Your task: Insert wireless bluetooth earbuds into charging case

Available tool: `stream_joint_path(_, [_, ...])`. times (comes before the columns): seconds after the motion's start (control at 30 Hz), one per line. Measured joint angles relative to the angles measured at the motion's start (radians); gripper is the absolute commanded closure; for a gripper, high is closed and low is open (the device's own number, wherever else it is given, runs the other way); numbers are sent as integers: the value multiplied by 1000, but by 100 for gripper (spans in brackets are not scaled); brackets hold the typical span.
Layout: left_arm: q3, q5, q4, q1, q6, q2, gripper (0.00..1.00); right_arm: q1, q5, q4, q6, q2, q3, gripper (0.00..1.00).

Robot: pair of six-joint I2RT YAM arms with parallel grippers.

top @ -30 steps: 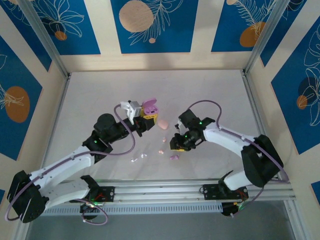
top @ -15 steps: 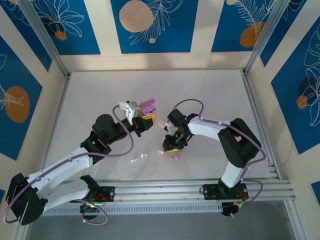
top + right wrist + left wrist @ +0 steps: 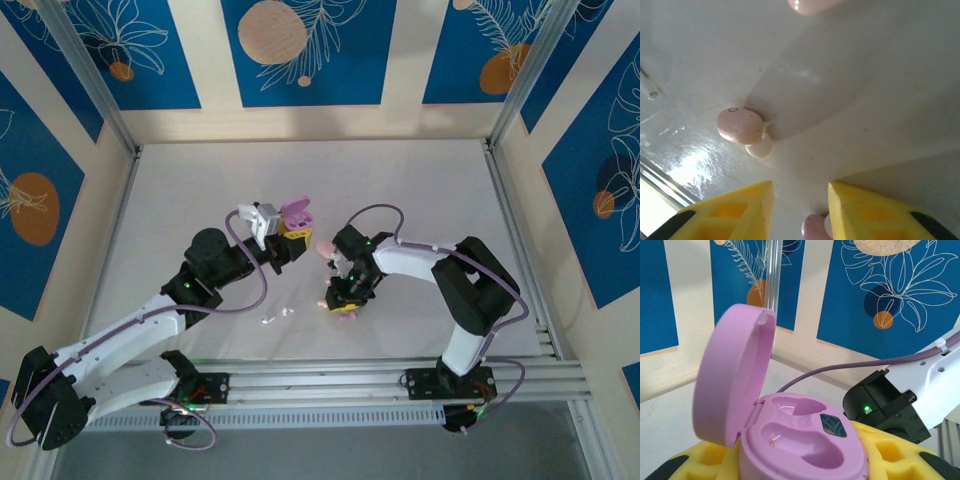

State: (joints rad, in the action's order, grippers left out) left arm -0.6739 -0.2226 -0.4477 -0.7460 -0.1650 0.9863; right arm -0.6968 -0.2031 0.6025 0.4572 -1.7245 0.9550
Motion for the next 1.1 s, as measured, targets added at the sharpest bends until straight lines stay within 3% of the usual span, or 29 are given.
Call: stream_joint_path(1.1, [0,0,3,0,0,3,73,-105,171,162,45,-5,51,70])
